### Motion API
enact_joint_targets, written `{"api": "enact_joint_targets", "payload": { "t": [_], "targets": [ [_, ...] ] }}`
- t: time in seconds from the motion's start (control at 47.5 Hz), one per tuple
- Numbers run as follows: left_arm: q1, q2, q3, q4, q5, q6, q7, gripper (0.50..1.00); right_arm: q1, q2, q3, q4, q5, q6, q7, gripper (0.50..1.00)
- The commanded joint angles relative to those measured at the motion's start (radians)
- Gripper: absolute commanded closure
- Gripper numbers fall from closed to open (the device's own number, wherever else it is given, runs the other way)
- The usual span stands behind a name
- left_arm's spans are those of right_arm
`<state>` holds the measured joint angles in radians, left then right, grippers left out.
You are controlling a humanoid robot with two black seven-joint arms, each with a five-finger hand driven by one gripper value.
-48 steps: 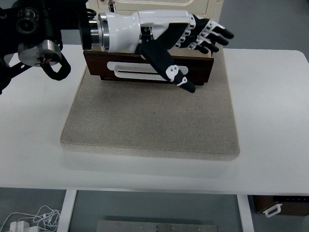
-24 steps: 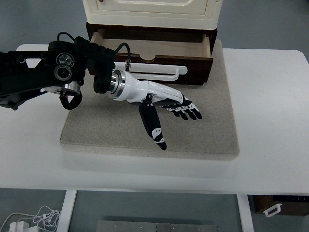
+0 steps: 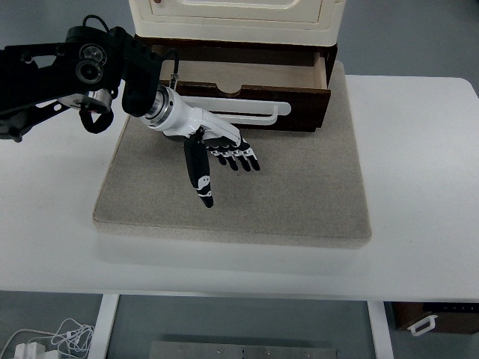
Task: Close drawer under combined cabinet
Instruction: 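Swing the left hand in front of the open brown drawer, then press the left hand's fingers against the drawer front, pushing it inward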
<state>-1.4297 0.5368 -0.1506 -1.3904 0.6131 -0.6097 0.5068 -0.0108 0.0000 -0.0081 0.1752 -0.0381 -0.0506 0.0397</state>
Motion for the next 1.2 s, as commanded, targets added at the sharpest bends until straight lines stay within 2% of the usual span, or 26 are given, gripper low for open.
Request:
{"api": "enact_joint_targets", "payload": {
  "t": [0.0, 1.178],
  "targets": [
    [-0.006, -0.001, 0.0, 0.016, 0.002, -0.001, 0.001, 0.506, 0.0, 0.0, 0.0, 0.0, 0.0, 0.0, 0.0, 0.548],
    [-0.001, -0.097, -0.032, 0.197, 0.117, 0.013, -0.004, 0.508, 0.0, 0.0, -0.001, 0.0, 0.0, 0.0, 0.0, 0.548]
  ]
}}
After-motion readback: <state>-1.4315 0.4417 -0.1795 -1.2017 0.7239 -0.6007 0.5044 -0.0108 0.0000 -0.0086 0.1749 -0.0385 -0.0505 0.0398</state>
